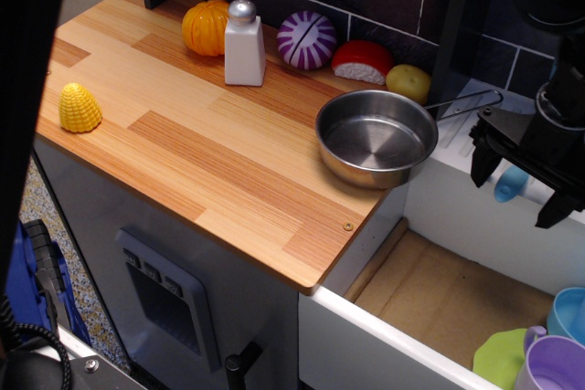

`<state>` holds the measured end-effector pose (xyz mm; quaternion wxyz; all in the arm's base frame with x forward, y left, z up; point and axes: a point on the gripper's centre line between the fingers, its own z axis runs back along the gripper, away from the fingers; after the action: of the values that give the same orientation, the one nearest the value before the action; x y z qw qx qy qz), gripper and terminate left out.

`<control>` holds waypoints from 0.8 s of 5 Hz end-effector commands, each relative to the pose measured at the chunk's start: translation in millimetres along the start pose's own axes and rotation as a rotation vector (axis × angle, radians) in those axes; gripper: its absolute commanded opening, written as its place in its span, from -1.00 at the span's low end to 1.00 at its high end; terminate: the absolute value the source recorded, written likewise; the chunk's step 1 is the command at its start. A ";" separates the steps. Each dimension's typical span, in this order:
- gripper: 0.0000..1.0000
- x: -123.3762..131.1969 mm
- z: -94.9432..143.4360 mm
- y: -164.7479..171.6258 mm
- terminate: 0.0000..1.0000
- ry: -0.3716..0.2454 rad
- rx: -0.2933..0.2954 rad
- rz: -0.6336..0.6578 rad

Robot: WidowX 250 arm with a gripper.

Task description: Put spatula in pan

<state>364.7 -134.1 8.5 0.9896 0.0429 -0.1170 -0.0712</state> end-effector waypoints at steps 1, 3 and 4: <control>-1.00 9.2 4.1 6.1 -1.00 -0.033 -0.017 0.011; -1.00 7.8 3.1 -1.0 -1.00 -0.004 -0.065 0.079; -1.00 2.9 14.5 3.7 -1.00 0.019 -0.053 0.075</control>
<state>348.2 -127.3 9.1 0.9972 0.0337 -0.0566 -0.0363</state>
